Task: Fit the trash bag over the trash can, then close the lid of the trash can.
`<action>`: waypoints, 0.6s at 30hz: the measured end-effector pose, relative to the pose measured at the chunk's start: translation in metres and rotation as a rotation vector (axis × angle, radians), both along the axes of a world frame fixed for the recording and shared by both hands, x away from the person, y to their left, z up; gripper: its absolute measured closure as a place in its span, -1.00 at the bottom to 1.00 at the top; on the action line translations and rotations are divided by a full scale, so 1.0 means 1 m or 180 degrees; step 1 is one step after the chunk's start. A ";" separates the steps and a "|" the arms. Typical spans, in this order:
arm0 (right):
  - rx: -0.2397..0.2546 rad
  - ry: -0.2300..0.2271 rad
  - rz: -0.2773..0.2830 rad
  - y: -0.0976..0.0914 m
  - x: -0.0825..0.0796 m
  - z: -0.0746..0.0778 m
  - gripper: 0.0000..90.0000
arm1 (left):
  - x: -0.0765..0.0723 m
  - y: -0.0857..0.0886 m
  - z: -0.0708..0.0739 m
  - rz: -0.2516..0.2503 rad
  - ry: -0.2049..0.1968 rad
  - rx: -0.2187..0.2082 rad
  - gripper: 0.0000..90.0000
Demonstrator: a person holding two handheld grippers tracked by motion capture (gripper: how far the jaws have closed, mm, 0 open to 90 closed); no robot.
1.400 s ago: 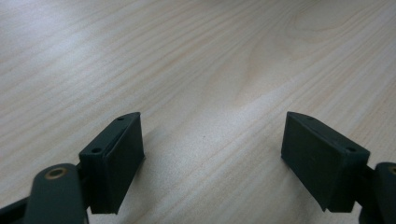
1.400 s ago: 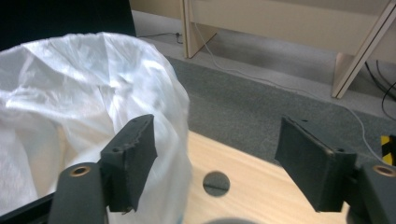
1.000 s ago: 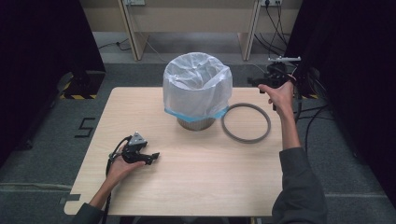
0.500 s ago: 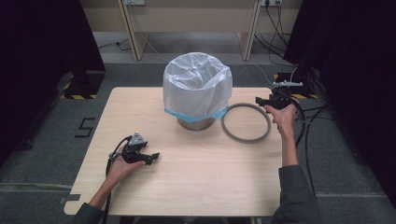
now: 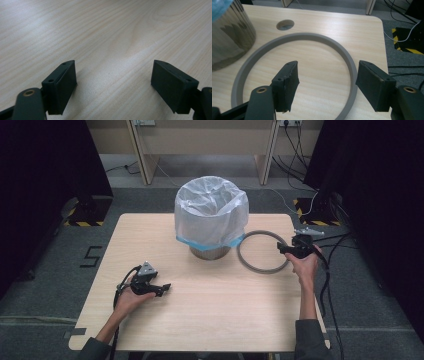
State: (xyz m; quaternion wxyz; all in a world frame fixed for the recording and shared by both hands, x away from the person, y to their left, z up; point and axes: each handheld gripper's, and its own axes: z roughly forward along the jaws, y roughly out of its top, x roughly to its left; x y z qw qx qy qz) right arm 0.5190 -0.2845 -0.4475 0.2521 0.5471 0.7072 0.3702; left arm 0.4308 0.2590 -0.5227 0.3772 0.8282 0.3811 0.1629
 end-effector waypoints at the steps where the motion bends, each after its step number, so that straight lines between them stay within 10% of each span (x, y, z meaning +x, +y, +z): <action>1: -0.0009 0.0017 -0.0004 0.000 -0.001 -0.002 -0.24 | 0.000 0.000 0.000 0.0000 0.0000 0.0001 -0.57; 18: 0.0037 0.0195 -0.0075 -0.005 0.008 -0.030 -0.24 | 0.000 0.000 0.000 0.0005 -0.0002 -0.0006 -0.57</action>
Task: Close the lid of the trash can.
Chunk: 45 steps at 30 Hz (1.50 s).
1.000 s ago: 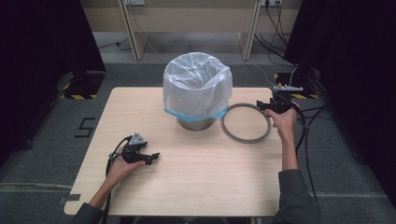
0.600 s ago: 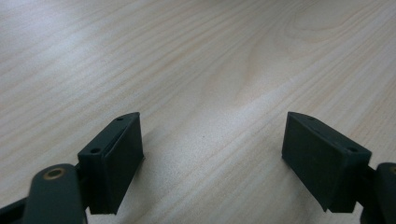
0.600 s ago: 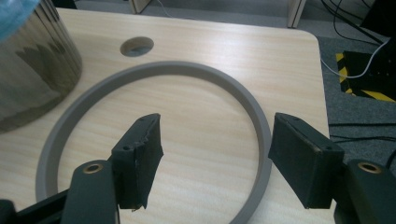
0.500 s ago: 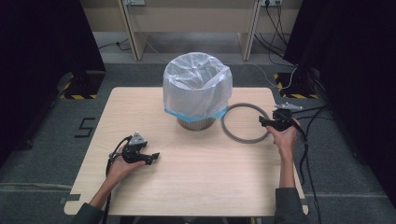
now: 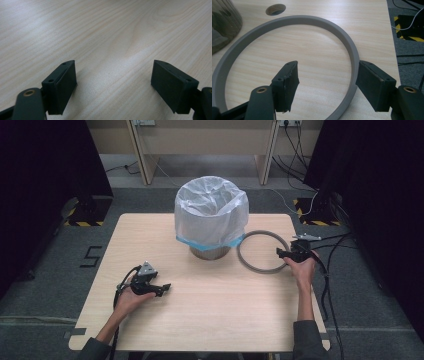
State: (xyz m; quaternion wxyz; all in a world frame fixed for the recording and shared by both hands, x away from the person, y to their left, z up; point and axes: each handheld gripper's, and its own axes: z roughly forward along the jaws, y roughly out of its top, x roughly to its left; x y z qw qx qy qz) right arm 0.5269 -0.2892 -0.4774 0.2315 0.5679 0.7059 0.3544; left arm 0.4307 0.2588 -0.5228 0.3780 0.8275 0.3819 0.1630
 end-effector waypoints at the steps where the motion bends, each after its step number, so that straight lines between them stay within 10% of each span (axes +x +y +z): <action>1: -0.0008 0.0019 -0.0003 0.000 0.001 -0.001 -0.23 | 0.000 0.000 0.000 0.0001 0.0000 -0.0002 -0.57; 29: -0.0259 0.0309 -0.0233 -0.019 0.036 -0.024 0.58 | 0.000 0.000 0.000 -0.0005 0.0000 0.0008 -0.56; 45: -0.0161 0.0372 -0.0533 -0.062 0.028 -0.022 0.56 | 0.000 0.000 0.000 -0.0004 0.0000 0.0006 -0.57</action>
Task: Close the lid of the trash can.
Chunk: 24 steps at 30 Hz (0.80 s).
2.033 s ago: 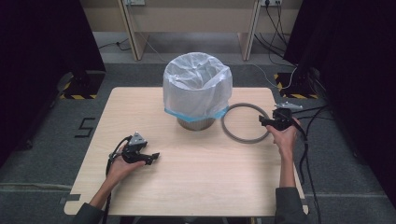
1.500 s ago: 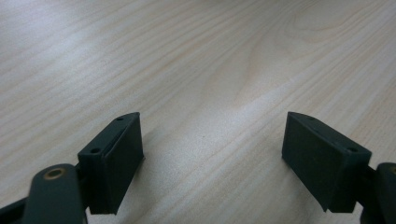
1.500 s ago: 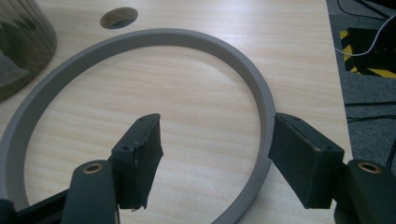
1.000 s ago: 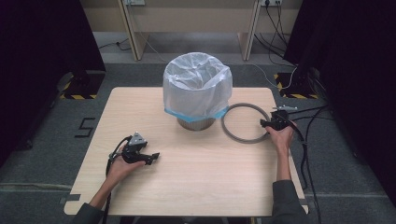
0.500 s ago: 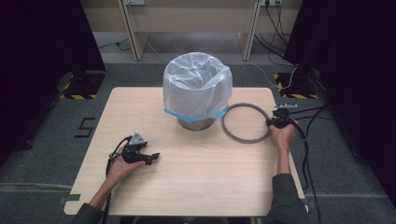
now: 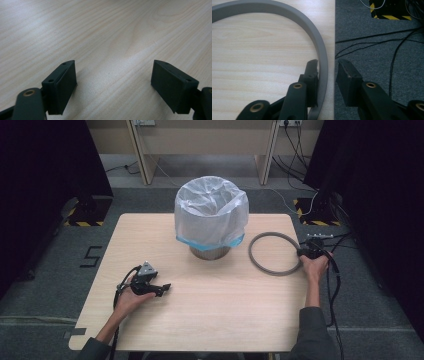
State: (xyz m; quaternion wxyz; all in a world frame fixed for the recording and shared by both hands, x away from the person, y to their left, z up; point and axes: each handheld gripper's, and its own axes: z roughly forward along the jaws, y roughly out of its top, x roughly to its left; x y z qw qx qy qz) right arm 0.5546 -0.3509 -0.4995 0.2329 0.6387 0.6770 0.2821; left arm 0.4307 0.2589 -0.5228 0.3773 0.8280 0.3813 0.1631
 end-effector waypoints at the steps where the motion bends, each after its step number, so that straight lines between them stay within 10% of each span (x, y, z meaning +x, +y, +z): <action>1: 0.0019 0.0005 -0.0019 -0.002 0.000 0.000 0.58 | 0.000 0.000 0.000 0.0000 0.0000 0.0001 -0.57; 24: 0.0466 -0.0016 -0.0208 -0.031 -0.005 -0.004 0.83 | 0.000 0.000 0.000 0.0000 0.0000 0.0000 -0.57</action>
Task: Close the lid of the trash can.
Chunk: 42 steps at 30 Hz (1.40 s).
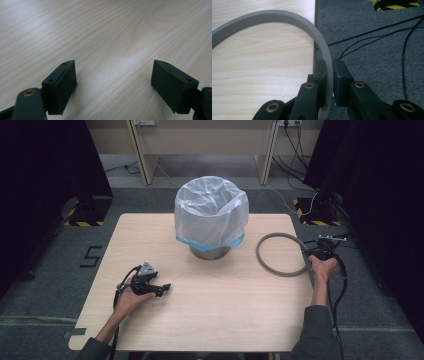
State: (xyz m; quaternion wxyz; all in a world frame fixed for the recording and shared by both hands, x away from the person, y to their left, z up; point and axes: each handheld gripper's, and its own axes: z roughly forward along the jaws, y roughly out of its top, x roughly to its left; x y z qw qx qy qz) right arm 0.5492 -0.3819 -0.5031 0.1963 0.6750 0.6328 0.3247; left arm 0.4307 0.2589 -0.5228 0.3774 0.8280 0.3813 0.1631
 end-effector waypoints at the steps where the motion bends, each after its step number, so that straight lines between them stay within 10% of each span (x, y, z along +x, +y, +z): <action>1: 0.0038 0.0011 -0.0002 0.000 0.000 0.000 0.80 | 0.000 0.000 0.000 0.0000 0.0000 0.0000 -0.57; 4: 0.0022 0.0026 -0.0007 -0.002 0.001 -0.003 0.57 | 0.000 0.000 0.000 0.0000 0.0000 0.0001 -0.57; 16: 0.0250 -0.0033 -0.0048 -0.001 -0.002 -0.005 0.84 | 0.000 0.000 0.000 0.0001 0.0000 0.0000 -0.57; 42: 0.0290 -0.0390 0.0209 0.018 0.010 0.071 0.86 | 0.000 0.000 0.000 0.0000 0.0002 0.0002 -0.57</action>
